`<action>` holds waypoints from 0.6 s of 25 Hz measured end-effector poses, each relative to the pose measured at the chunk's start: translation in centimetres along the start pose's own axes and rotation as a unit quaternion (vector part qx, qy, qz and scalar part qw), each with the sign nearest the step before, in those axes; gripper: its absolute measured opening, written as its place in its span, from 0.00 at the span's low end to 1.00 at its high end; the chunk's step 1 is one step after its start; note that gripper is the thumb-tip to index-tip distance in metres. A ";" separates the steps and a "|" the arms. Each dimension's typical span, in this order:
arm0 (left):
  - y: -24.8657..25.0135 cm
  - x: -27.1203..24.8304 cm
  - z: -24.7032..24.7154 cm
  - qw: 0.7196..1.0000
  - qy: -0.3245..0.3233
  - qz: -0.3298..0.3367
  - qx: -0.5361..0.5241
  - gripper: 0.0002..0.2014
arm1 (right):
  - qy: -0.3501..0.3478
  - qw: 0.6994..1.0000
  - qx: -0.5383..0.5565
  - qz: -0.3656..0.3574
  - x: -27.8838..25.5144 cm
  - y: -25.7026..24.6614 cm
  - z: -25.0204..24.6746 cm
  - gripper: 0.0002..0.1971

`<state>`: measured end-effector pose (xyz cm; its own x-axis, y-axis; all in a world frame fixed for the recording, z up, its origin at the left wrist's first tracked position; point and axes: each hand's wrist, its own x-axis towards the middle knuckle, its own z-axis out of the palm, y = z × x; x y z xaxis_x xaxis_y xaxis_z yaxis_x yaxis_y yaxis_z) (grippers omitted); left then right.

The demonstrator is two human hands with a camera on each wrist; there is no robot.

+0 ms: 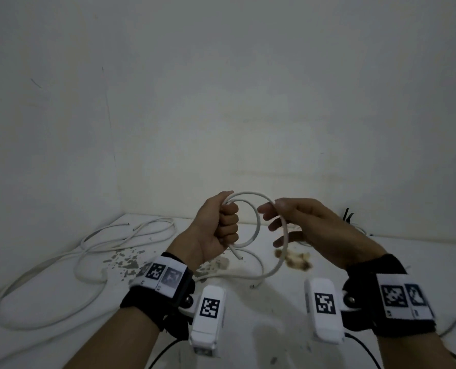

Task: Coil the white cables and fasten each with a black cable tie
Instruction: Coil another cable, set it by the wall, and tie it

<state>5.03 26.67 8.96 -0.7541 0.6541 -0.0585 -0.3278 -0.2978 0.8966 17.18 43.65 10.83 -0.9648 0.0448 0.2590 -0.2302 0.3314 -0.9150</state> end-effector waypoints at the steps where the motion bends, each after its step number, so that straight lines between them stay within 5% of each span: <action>1: -0.3 0.3 0.1 1.000 0.001 0.002 0.003 0.24 | -0.026 0.998 -0.048 -0.021 -0.5 0.1 -0.2 0.15; 3: -0.9 0.8 0.7 1.000 -0.003 0.002 0.005 0.23 | -0.025 0.993 -0.106 -0.049 -0.8 0.3 -0.3 0.12; 7: -2.0 1.4 2.0 0.999 -0.027 0.004 -0.034 0.24 | 0.100 0.991 -0.057 -0.061 0.3 1.6 -0.1 0.06; 10: -2.8 1.9 2.6 0.997 -0.059 -0.007 -0.044 0.25 | 0.095 0.995 0.009 -0.038 0.7 3.2 -0.6 0.16; 12: -3.5 2.1 3.0 0.997 -0.074 -0.019 -0.023 0.26 | 0.118 0.990 -0.068 -0.026 1.0 4.1 -0.4 0.19; 15: -5.1 2.2 3.8 0.994 -0.096 -0.043 0.016 0.28 | 0.277 0.924 -0.258 -0.053 1.8 5.9 1.2 0.15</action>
<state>7.23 32.23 5.93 -0.6007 0.7978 -0.0530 -0.3660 -0.2154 0.9053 13.95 44.56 5.54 -0.6943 0.4139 0.5888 -0.0907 0.7612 -0.6421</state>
